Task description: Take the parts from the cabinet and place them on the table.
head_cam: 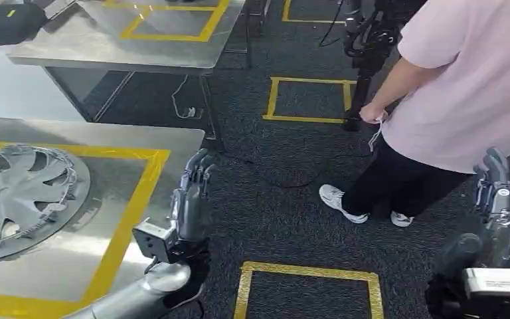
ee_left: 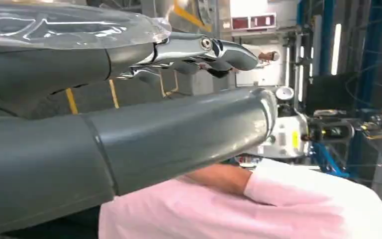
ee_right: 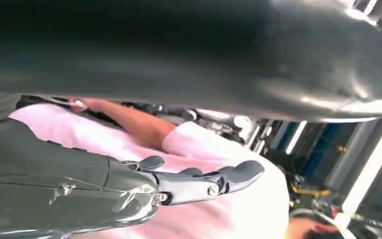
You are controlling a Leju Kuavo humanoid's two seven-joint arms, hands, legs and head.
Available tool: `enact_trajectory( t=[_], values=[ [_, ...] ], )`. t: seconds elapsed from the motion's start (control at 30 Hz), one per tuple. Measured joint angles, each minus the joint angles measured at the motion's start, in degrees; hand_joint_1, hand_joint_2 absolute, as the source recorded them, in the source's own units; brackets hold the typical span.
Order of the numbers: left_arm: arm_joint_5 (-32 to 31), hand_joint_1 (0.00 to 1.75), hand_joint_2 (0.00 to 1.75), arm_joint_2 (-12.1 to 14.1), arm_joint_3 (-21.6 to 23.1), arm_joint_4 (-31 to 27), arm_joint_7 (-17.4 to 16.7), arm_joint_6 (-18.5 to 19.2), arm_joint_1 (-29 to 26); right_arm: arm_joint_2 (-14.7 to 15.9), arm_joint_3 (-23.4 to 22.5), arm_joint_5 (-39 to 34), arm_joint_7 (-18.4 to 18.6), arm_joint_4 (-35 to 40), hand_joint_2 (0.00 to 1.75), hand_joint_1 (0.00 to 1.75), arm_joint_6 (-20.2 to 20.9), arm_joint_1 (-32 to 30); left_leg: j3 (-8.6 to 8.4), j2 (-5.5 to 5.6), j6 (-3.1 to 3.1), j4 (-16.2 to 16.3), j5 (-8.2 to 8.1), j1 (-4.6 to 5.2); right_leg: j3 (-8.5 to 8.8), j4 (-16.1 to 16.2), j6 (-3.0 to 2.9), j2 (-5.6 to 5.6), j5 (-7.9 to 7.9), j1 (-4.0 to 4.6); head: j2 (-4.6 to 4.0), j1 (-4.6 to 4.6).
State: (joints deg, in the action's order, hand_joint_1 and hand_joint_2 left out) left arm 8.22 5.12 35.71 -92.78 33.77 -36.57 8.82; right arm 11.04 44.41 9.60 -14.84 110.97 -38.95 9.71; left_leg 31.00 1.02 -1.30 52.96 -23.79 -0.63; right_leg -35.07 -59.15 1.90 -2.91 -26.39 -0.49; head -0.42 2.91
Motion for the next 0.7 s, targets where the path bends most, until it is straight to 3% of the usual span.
enact_trajectory(
  t=[0.03, 0.07, 0.1, 0.13, 0.17, 0.3, 0.33, 0.37, 0.43, 0.47, 0.5, 0.53, 0.6, 0.63, 0.67, 0.7],
  values=[
    [0.02, 0.0, 0.0, 0.02, 0.0, 0.0, -0.02, 0.04, -0.06, 0.0, 0.02, -0.02, 0.0, 0.0, 0.0, 0.0, 0.0, 0.0, -0.06, -0.84, -0.14, 0.02, -0.1, 0.14, -2.42, -5.11, 0.26, 1.34, -2.44, -0.11, 0.0, -0.22],
    [0.04, 0.0, 0.0, 0.02, 0.0, 0.0, -0.02, 0.04, -0.16, 0.0, 0.09, -0.22, 0.02, 0.0, 0.0, 0.0, 0.0, -0.07, -0.07, -1.67, -0.25, 0.03, -0.18, 0.21, -4.82, -9.96, 0.46, 1.98, -4.4, -0.26, 0.0, -0.15],
    [0.07, 0.0, 0.0, 0.02, 0.0, 0.0, -0.02, 0.04, -0.17, 0.0, 0.13, -0.22, 0.02, -0.02, 0.0, 0.0, 0.02, -0.14, -0.06, -2.53, -0.25, 0.04, -0.26, 0.24, -6.72, -13.89, 0.67, 2.28, -5.6, -0.38, 0.0, -0.2],
    [0.09, 0.0, 0.0, 0.02, 0.0, 0.0, -0.02, 0.04, -0.17, 0.0, 0.11, -0.28, 0.07, -0.09, 0.0, 0.0, 0.04, -0.19, -0.12, -3.27, -0.21, 0.04, -0.37, 0.24, -7.22, -14.78, 0.84, 2.38, -5.23, -0.54, 0.0, -0.24],
    [0.09, 0.0, 0.0, 0.02, 0.0, 0.0, -0.02, 0.04, -0.16, 0.0, 0.13, -0.39, 0.07, -0.09, 0.0, 0.0, 0.04, -0.25, -0.23, -3.95, -0.09, 0.05, -0.49, 0.23, -6.23, -12.74, 0.92, 2.55, -3.64, -0.7, 0.0, -0.24],
    [0.09, 0.0, 0.0, 0.02, 0.0, 0.0, -0.02, 0.04, -0.16, 0.0, 0.13, -0.39, 0.07, -0.09, 0.0, 0.0, 0.04, -0.26, -0.25, -4.02, -0.07, 0.05, -0.51, 0.23, -6.02, -12.31, 0.93, 2.59, -3.37, -0.72, 0.0, -0.24],
    [0.15, 0.0, 0.0, 0.0, 0.0, 0.0, -0.02, 0.04, -0.13, 0.0, 0.13, -0.7, 0.07, -0.09, 0.0, 0.0, 0.07, -0.31, -0.99, -5.5, 0.46, 0.12, -1.06, 0.18, 0.95, 0.7, 0.85, 5.12, 2.68, -0.79, 0.0, -0.24],
    [0.26, 0.0, 0.0, -0.02, 0.0, 0.0, -0.07, 0.04, -0.04, 0.0, 0.15, -1.71, 0.07, -0.13, 0.0, 0.0, 0.17, -0.37, -1.2, -7.26, 1.35, 0.51, -1.55, 0.87, 3.08, 4.66, -0.43, 6.2, 2.65, 0.03, 0.0, 0.04],
    [0.28, 0.0, 0.0, -0.04, 0.0, 0.0, -0.07, 0.04, 0.05, 0.0, 0.15, -1.77, 0.02, -0.13, 0.0, 0.0, 0.24, -0.39, -1.49, -8.71, 1.97, 0.54, -1.86, 0.67, 3.05, 4.8, -1.19, 4.71, 2.78, 0.23, 0.0, 0.02],
    [0.31, 0.0, 0.0, -0.02, 0.0, 0.0, -0.07, 0.04, 0.17, 0.0, 0.15, -1.77, 0.0, -0.13, 0.0, 0.0, 0.24, -0.43, -1.36, -6.45, 2.43, 1.61, -2.93, 0.21, 3.3, 5.03, -1.55, 4.1, 2.95, -0.04, 0.0, 0.11],
    [0.3, 0.0, 0.0, -0.04, 0.0, 0.0, -0.02, 0.04, 0.24, 0.07, 0.09, -1.79, -0.04, -0.15, 0.0, 0.0, 0.24, -0.33, 0.15, -3.71, 2.45, 4.82, -4.97, 0.15, 3.22, 5.03, -1.94, 3.59, 3.05, -0.09, 0.0, 0.28],
    [0.37, 0.0, 0.0, -0.02, 0.0, 0.0, -0.02, 0.04, 0.2, 0.07, 0.11, -1.84, -0.02, -0.15, 0.0, 0.0, 0.26, -0.34, 2.59, -2.24, 2.5, 9.83, -7.41, 0.14, 3.12, 5.03, -2.21, 3.04, 3.11, -0.09, 0.0, 0.48],
    [0.42, 0.0, 0.0, 0.04, 0.0, 0.0, -0.04, 0.04, -0.03, 0.07, 0.17, -1.84, -0.06, -0.15, 0.0, 0.0, 0.35, -0.35, 7.77, -1.14, 2.55, 19.55, -11.04, 0.15, 3.0, 5.02, -2.32, 1.63, 3.16, 0.01, 0.0, 0.81],
    [0.44, 0.0, 0.0, 0.06, 0.0, 0.02, -0.04, 0.04, -0.11, 0.07, 0.22, -1.84, -0.06, -0.17, 0.0, 0.0, 0.42, -0.37, 9.3, -1.13, 2.49, 21.68, -10.86, 0.15, 3.0, 5.01, -2.34, 0.81, 3.17, 0.08, 0.0, 0.83],
    [0.46, 0.0, 0.0, 0.06, 0.0, 0.04, -0.07, 0.04, -0.16, 0.07, 0.22, -1.86, -0.04, -0.24, 0.0, 0.0, 0.39, -0.37, 9.04, -1.11, 2.28, 20.24, -9.02, 0.16, 3.02, 4.98, -2.35, -0.08, 3.19, 0.11, 0.0, 0.83],
    [0.46, 0.0, 0.0, 0.11, 0.0, 0.04, -0.07, 0.04, -0.14, 0.07, 0.26, -1.88, -0.06, -0.24, 0.0, 0.0, 0.4, -0.37, 7.54, -0.99, 2.0, 16.35, -6.4, 0.17, 3.02, 4.95, -2.34, -0.9, 3.2, 0.11, 0.0, 0.88]
  ],
)
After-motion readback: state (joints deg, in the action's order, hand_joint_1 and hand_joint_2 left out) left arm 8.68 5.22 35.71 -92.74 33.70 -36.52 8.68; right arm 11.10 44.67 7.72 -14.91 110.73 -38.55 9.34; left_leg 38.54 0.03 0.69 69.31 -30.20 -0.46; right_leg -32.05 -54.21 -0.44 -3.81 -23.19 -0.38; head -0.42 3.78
